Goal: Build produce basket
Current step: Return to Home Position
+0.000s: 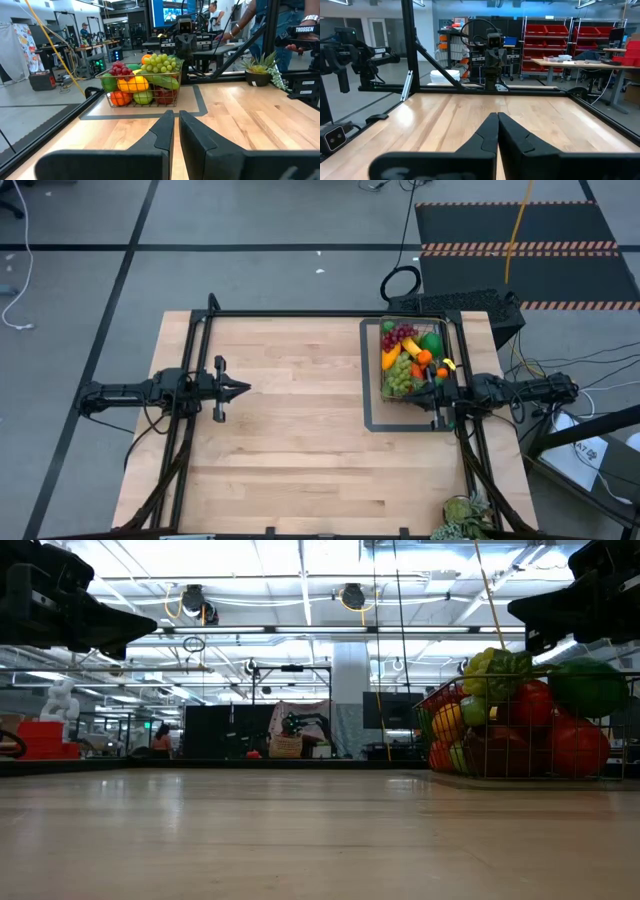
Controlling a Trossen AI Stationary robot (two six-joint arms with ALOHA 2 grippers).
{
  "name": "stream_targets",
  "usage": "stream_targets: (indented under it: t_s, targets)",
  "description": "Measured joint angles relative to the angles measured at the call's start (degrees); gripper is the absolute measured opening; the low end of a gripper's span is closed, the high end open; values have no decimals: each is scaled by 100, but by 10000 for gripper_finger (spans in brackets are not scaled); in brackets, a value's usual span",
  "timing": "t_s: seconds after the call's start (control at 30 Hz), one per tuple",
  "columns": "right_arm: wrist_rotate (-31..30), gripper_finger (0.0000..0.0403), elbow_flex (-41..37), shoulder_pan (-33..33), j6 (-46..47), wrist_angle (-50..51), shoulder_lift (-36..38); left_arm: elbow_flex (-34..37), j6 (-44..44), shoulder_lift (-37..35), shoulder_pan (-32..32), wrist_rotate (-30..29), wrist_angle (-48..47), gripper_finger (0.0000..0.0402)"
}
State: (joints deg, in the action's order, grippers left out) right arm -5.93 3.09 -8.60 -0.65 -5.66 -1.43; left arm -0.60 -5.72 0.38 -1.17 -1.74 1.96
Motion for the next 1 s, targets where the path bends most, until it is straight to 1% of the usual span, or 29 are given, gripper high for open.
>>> stream_targets:
  t_s: [0.1,0.27,0.37,0.5,0.6,1.0]
  targets:
    - [1,0,0,20,-2,-1,142,0,0,0,0,0,0,31]
    - [5,0,0,137,0,-15,140,0,-2,0,0,0,0,31]
    - [14,0,0,430,-1,-4,140,0,-1,0,1,0,-1,31]
    - [0,0,0,1034,0,-5,140,0,0,0,2,0,-2,31]
    - [-10,0,0,1233,0,-7,140,0,0,-2,2,0,-2,31]
    - [1,0,0,957,0,-7,135,0,-1,0,1,0,0,31]
